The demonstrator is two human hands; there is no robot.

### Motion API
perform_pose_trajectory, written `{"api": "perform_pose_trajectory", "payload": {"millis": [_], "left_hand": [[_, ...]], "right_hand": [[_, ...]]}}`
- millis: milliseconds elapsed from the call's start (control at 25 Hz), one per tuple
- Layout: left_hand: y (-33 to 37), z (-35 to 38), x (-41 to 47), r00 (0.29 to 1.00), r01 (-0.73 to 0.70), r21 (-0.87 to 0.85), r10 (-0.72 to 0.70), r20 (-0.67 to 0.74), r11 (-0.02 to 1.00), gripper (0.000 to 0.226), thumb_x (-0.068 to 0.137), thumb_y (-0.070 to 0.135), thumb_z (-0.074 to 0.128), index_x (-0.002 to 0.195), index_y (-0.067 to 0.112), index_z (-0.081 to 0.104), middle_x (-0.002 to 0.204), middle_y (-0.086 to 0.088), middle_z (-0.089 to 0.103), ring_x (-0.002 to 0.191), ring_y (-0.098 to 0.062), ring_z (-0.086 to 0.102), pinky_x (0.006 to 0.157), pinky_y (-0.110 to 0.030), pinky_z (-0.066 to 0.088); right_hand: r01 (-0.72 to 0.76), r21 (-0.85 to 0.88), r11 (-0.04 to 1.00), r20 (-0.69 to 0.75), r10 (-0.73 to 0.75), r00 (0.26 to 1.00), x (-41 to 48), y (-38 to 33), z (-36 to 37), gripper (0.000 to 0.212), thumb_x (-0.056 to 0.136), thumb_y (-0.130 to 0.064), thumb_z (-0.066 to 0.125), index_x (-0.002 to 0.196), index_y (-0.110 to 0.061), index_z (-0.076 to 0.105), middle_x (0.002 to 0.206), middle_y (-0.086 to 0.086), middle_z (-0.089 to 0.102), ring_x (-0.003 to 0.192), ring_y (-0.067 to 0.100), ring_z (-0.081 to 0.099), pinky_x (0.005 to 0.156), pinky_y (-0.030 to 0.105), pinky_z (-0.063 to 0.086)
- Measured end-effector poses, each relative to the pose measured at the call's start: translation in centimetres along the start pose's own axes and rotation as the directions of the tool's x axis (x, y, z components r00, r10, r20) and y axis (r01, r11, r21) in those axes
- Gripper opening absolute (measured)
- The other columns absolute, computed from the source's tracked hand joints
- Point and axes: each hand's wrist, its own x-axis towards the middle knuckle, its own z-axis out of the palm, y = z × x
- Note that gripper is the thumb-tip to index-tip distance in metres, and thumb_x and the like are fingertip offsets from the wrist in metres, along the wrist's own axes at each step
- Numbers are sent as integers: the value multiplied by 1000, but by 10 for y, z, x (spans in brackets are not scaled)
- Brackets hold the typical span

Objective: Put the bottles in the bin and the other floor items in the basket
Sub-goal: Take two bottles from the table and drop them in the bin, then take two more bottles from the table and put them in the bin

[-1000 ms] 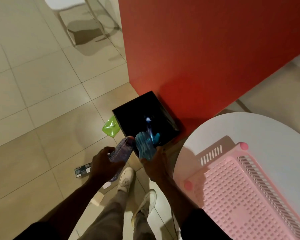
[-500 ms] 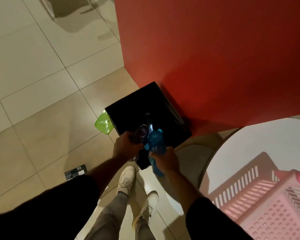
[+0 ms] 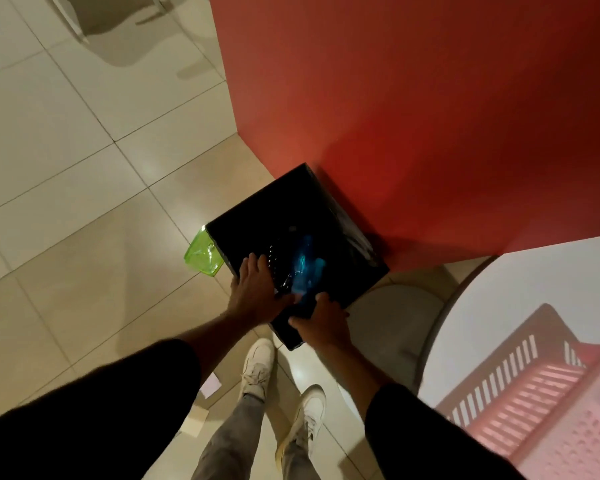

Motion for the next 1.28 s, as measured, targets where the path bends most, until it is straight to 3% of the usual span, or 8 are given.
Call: {"api": "perform_pose_trajectory", "payload": {"millis": [160,360,480,680,840,960,1120,1280], "left_hand": [[-19,9,-66,970,-241,163,238,39,957,127,81,80,60,165,14,-9,172,-12,-16,161,-31,-12,128,-39,-1],[-24,-16,-132,917,-399,329,372,143,856,122,85,67,65,160,8,-11,168,-17,-19,159,-36,-12,124,-43,-6],[-22,-35,-156,879,-475,374,405,253,797,120,87,62,60,159,10,-21,164,-16,-34,155,-35,-28,122,-37,-25],[-21,-53,-183,792,-609,460,474,385,646,116,82,60,58,163,10,-10,168,-19,-23,159,-40,-13,124,-45,-10],[5,-46,-205,696,-717,450,568,439,532,113,84,63,54,165,10,-5,167,-17,-26,152,-34,-33,110,-27,-41],[42,-34,-242,580,-813,476,537,612,336,108,75,72,61,157,5,41,167,-22,19,161,-38,8,130,-37,3],[67,16,-293,448,-892,388,547,707,230,100,94,56,55,166,5,7,175,-14,-7,162,-28,-10,129,-35,-3],[82,68,-377,313,-942,328,528,789,70,107,89,56,59,167,8,3,175,-13,-10,162,-28,-13,129,-35,-3]], "right_hand": [[129,-25,991,30,-128,991,-60,16,0,95,83,-56,72,158,-16,28,156,7,43,142,25,44,112,40,44],[222,-278,935,27,-223,974,-123,31,-6,92,95,-72,32,164,-15,10,171,5,17,156,22,18,126,36,17],[219,-270,938,-56,-242,969,-152,41,-14,85,100,-64,33,164,-14,8,172,6,14,158,21,13,127,33,8],[54,-46,997,-137,-60,989,-203,67,-19,84,97,-53,53,163,-15,16,167,7,28,153,25,28,123,35,24],[-19,51,999,-155,27,988,-249,99,0,81,95,-55,57,159,-15,27,156,9,45,142,26,44,114,34,37],[-79,116,990,-145,96,985,-288,137,19,78,96,-56,54,157,-14,30,154,11,48,140,28,45,112,35,38],[-150,257,955,-193,203,960,-349,200,53,77,95,-57,52,156,-15,32,156,9,45,142,27,42,115,36,36],[-230,387,893,-247,341,907,-434,278,109,77,98,-55,52,156,-10,30,159,12,40,144,30,40,116,34,34]]}}
